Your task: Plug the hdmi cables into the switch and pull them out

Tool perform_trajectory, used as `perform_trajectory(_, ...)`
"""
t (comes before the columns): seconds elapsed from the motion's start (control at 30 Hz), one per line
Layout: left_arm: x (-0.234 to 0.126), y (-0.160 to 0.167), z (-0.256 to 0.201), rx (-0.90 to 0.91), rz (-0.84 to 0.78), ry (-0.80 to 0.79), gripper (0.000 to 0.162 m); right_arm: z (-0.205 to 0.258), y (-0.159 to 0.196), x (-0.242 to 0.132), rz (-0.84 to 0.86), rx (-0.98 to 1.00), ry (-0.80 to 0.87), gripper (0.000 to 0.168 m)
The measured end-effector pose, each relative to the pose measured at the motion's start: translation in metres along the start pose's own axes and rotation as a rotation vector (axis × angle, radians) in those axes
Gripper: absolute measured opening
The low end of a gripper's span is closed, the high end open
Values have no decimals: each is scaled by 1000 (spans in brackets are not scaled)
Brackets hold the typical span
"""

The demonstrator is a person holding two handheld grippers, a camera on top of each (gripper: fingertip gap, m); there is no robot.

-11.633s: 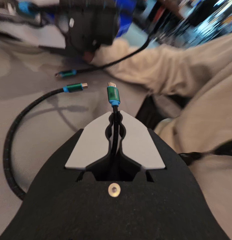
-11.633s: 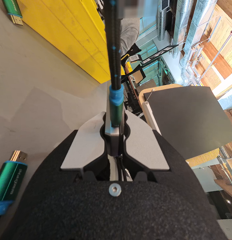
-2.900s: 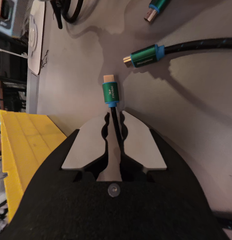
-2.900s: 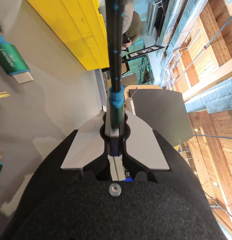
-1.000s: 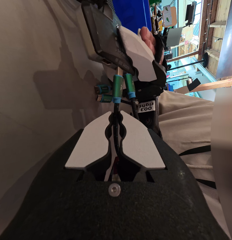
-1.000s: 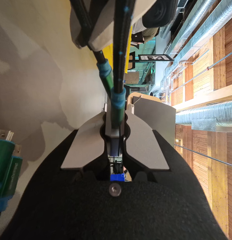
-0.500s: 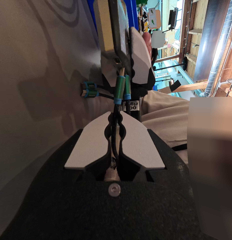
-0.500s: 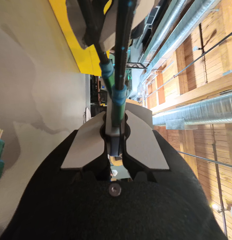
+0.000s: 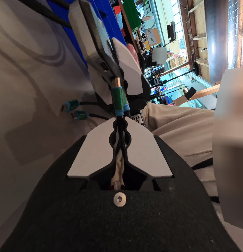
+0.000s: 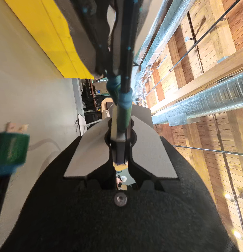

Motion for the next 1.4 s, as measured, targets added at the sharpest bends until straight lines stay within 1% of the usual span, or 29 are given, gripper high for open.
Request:
perform_trajectory(0.23, 7, -2, 8, 71, 0, -79, 8, 3, 3, 2, 27, -1, -32, 22)
perform_trajectory(0.33, 9, -1, 15, 126, -8, -137, 19, 5, 4, 3, 32, -9, -46, 22)
perform_trajectory(0.4, 10, 0, 19, 147, -21, -147, 22, 7, 4, 4, 36, -7, -57, 22)
perform_trajectory(0.53, 10, 1, 26, 180, -84, -146, 34, 8, 6, 5, 49, 5, -72, 22)
perform_trajectory(0.73, 13, 2, 30, 248, -191, -124, 37, 9, 11, 7, 74, 16, -93, 22)
perform_trajectory(0.8, 13, 2, 29, 267, -215, -118, 34, 10, 13, 8, 82, 23, -103, 22)
perform_trajectory(0.87, 15, 3, 28, 246, -227, -78, 28, 10, 13, 8, 83, 26, -104, 22)
perform_trajectory(1.07, 16, 3, 31, 84, -249, 88, 17, 8, 14, 7, 65, 38, -105, 22)
perform_trajectory(1.17, 17, 3, 35, 59, -252, 96, 17, 9, 14, 7, 60, 36, -109, 22)
perform_trajectory(1.27, 14, 2, 35, 90, -259, 81, 19, 10, 14, 7, 57, 32, -119, 22)
perform_trajectory(1.3, 14, 3, 33, 99, -247, 89, 10, 11, 14, 7, 49, 31, -121, 22)
perform_trajectory(1.4, 11, 4, 33, 120, -221, 76, 10, 11, 11, 6, 29, 17, -130, 22)
Point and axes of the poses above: each gripper's, where its closed fingertips meet, x out along the fingers, y out of its underside, z = x × y across the jaws, the point moved 8 cm from there along -x, back along the fingers, and after that the axes turned 13 degrees about -z, right-handed, at the moved point
